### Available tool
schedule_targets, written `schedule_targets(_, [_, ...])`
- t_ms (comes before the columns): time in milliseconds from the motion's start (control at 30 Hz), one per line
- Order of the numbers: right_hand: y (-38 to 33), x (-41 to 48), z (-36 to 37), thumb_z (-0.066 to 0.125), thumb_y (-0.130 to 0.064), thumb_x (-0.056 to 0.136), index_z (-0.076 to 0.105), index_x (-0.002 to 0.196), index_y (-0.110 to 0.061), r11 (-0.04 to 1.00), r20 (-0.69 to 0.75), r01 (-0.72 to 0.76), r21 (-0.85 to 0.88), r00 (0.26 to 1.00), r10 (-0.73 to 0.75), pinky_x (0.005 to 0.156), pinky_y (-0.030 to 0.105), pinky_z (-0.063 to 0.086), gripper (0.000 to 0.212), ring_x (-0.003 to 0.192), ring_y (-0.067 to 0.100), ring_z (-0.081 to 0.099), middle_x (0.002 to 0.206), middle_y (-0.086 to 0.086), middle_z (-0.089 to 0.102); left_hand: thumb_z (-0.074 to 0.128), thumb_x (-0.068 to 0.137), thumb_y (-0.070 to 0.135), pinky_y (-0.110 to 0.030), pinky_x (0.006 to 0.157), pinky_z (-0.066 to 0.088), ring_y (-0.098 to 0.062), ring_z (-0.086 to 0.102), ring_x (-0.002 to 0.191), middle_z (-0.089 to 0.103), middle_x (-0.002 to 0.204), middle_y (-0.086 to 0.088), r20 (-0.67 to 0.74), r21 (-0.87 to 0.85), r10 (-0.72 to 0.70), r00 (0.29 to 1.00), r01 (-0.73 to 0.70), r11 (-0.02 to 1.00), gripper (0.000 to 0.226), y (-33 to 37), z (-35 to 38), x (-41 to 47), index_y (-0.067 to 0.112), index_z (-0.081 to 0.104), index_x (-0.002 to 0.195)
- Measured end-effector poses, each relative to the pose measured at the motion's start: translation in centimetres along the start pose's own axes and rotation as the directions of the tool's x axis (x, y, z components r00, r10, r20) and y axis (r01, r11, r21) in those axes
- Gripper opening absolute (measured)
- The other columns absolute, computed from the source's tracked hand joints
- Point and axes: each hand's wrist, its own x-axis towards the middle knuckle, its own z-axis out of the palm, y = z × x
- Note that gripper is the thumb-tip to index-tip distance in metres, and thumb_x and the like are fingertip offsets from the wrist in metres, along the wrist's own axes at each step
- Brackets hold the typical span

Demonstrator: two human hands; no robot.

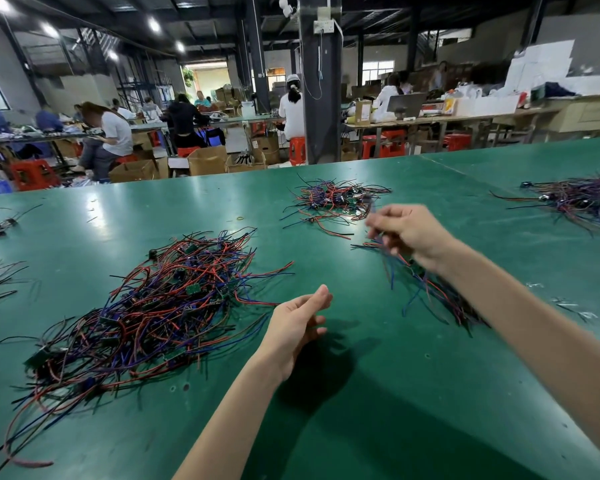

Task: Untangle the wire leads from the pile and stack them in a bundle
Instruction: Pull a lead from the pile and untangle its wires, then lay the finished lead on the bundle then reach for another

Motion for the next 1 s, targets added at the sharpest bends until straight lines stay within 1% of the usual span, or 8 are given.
schedule_targets(133, [-1.0,3.0,-5.5,0.062,-0.002,0.087,0.064,0.079,0.006,0.969,-0.126,-0.138,-0.206,0.986,0.113,0.03,0.014,0.032,0.011,0.033,0.005,0.041,0.063,0.011,0.059,0.061,0.09,0.03,-0.018,0.057,0.049,-0.009,0.052,0.064,0.069,0.093,0.001,-0.013,-0.041,0.003,1.0,-0.004,0.999,0.025,0.0,-0.1,0.2,0.007,0.07,0.094])
schedule_targets(267, [1.9,3.3,-9.1,0.068,0.002,0.082,0.064,0.066,0.006,0.767,-0.243,-0.379,-0.519,0.925,0.293,0.03,0.011,0.029,0.017,0.026,0.005,0.036,0.044,0.007,0.057,0.063,0.09,0.018,-0.016,0.055,0.049,-0.008,0.052,0.06,0.068,0.084,0.001,-0.015,-0.055,0.004,1.0,-0.005,0.998,0.014,-0.1,-0.1,0.2,0.005,0.069,0.089])
schedule_targets(367, [3.9,2.5,-9.6,0.073,-0.002,0.079,0.065,0.063,0.005,0.69,-0.316,-0.412,-0.596,0.91,0.27,0.034,0.013,0.033,0.019,0.027,0.01,0.039,0.043,0.008,0.058,0.066,0.086,0.007,-0.014,0.053,0.047,-0.005,0.05,0.052,0.059,0.075,-0.004,-0.011,-0.018,0.017,1.0,-0.017,1.0,0.006,-0.3,-0.1,0.3,0.003,0.066,0.081])
schedule_targets(467, [4.5,2.0,-8.7,0.075,-0.014,0.078,0.07,0.071,0.002,0.578,-0.377,-0.388,-0.718,0.915,0.145,0.058,0.028,0.053,0.018,0.056,0.023,0.06,0.069,0.018,0.068,0.067,0.085,0.005,-0.014,0.052,0.045,-0.006,0.046,0.048,0.049,0.062,-0.002,-0.013,0.016,0.032,0.999,-0.032,0.999,0.011,-0.4,0.0,0.2,0.004,0.062,0.075])
schedule_targets(533, [4.7,1.2,-7.1,0.071,-0.018,0.079,0.071,0.082,-0.003,0.446,-0.415,-0.369,-0.815,0.91,-0.006,0.076,0.036,0.053,0.015,0.083,0.034,0.065,0.089,0.022,0.069,0.069,0.084,0.007,-0.013,0.051,0.043,-0.007,0.045,0.048,0.049,0.056,0.001,-0.035,0.044,0.053,0.998,-0.051,0.998,0.016,-0.5,0.0,0.2,0.006,0.061,0.07])
schedule_targets(600, [5.1,0.1,-4.5,0.063,-0.015,0.081,0.07,0.092,-0.006,0.388,-0.392,-0.305,-0.87,0.904,-0.169,0.079,0.039,0.05,0.015,0.093,0.039,0.062,0.098,0.023,0.066,0.071,0.083,0.009,-0.011,0.047,0.04,-0.008,0.046,0.049,0.049,0.051,0.006,-0.063,0.086,0.071,0.995,-0.066,0.994,0.02,-0.6,0.0,0.2,0.009,0.06,0.067])
schedule_targets(800, [8.5,-2.5,3.2,0.056,-0.019,0.087,0.062,0.092,-0.013,0.407,-0.148,-0.035,-0.913,0.957,-0.251,0.074,0.036,0.047,0.01,0.092,0.033,0.063,0.099,0.012,0.067,0.077,0.078,0.013,-0.014,0.051,0.041,-0.006,0.048,0.05,0.057,0.053,0.009,-0.125,0.224,0.212,0.969,-0.181,0.958,0.02,-0.5,0.0,-0.3,0.011,0.061,0.065])
schedule_targets(1000, [10.4,-3.9,4.0,0.054,-0.018,0.088,0.05,0.086,-0.013,0.456,-0.067,0.069,-0.887,0.959,-0.275,0.064,0.034,0.042,0.007,0.081,0.032,0.058,0.089,0.005,0.063,0.078,0.077,0.02,-0.013,0.051,0.034,0.0,0.04,0.045,0.052,0.048,0.013,-0.156,0.582,0.563,0.812,-0.385,0.716,0.039,1.7,-1.6,-0.1,0.02,0.049,0.051])
